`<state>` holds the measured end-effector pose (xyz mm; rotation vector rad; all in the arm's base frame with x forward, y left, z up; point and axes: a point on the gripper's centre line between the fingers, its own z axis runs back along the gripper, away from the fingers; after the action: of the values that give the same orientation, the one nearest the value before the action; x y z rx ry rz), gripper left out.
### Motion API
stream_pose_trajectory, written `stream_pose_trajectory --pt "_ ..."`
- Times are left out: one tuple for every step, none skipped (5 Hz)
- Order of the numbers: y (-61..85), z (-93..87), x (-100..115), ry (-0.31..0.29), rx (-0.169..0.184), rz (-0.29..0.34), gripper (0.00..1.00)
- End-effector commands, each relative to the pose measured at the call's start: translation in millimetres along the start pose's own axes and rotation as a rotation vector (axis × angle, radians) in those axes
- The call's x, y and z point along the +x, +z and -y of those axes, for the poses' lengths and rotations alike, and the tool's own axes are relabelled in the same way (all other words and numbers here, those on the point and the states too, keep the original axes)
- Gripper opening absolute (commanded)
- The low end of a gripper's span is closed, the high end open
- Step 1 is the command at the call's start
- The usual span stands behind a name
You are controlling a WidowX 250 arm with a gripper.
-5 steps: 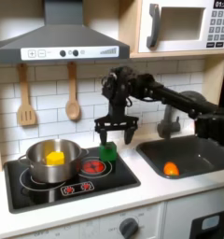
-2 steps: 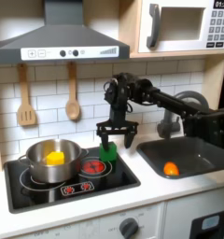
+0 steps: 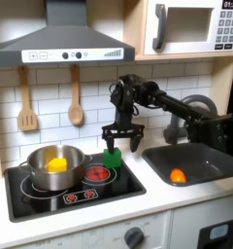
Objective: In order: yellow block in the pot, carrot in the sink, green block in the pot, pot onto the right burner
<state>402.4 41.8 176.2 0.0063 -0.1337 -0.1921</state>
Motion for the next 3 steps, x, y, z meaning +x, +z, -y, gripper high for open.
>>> stream_pose_trajectory --pt "6.9 -3.9 -1.5 0.006 -0.003 0.014 1.00" --pt "7.8 -2.1 1.9 -0.001 0.000 0.017 1.00" --pt "8.0 -2.8 2.1 0.004 -0.002 0.014 1.00"
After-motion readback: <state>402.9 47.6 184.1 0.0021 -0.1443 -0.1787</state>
